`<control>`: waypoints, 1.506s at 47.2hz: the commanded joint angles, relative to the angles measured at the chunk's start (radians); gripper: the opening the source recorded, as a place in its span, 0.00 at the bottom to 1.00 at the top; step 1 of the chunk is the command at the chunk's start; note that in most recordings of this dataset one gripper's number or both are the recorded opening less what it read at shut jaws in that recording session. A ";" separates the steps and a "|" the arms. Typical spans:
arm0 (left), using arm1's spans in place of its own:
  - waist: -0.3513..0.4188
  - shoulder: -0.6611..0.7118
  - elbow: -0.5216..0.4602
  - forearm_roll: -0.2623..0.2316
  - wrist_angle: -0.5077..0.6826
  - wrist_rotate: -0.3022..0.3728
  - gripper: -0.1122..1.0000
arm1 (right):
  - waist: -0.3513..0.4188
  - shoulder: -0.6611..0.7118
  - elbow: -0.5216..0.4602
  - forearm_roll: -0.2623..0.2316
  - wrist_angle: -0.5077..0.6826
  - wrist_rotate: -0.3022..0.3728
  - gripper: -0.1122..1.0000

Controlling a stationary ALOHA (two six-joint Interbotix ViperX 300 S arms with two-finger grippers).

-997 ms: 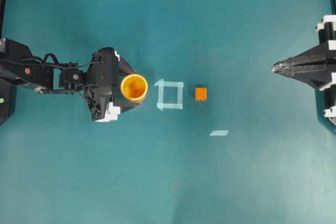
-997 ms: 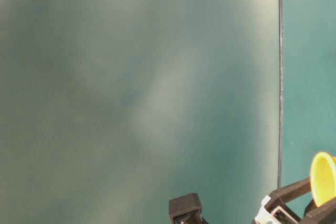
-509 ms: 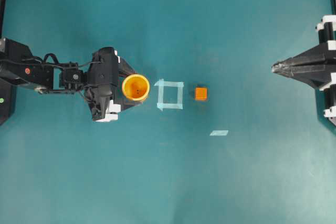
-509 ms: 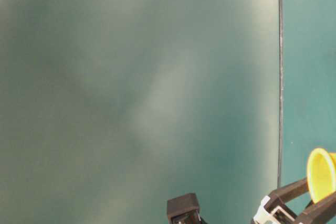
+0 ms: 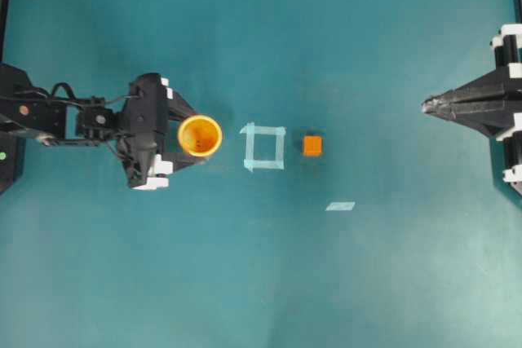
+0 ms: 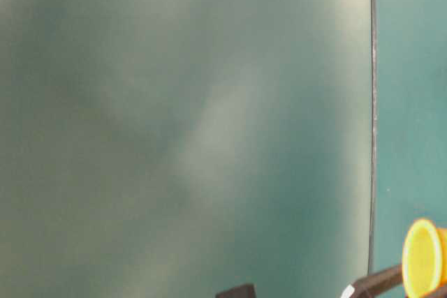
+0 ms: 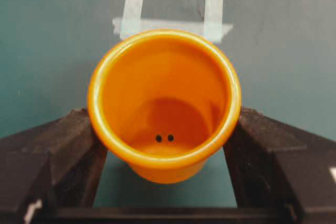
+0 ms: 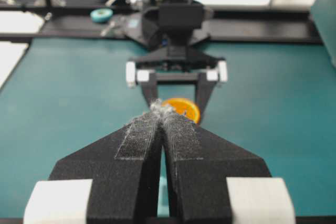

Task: Move the cup to the left with left arm.
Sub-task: 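Drag the held orange cup leftward toward the table's left edge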

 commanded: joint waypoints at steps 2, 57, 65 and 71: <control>-0.003 -0.049 0.023 0.000 -0.005 -0.002 0.68 | -0.002 0.005 -0.032 0.003 -0.003 0.002 0.10; -0.006 -0.546 0.357 0.000 0.075 -0.054 0.68 | -0.002 0.017 -0.037 0.023 0.012 0.023 0.10; -0.006 -0.698 0.382 0.000 0.232 -0.054 0.68 | -0.002 0.028 -0.037 0.029 0.012 0.023 0.10; -0.006 -0.815 0.385 0.000 0.314 -0.052 0.68 | -0.003 0.032 -0.037 0.029 0.012 0.023 0.10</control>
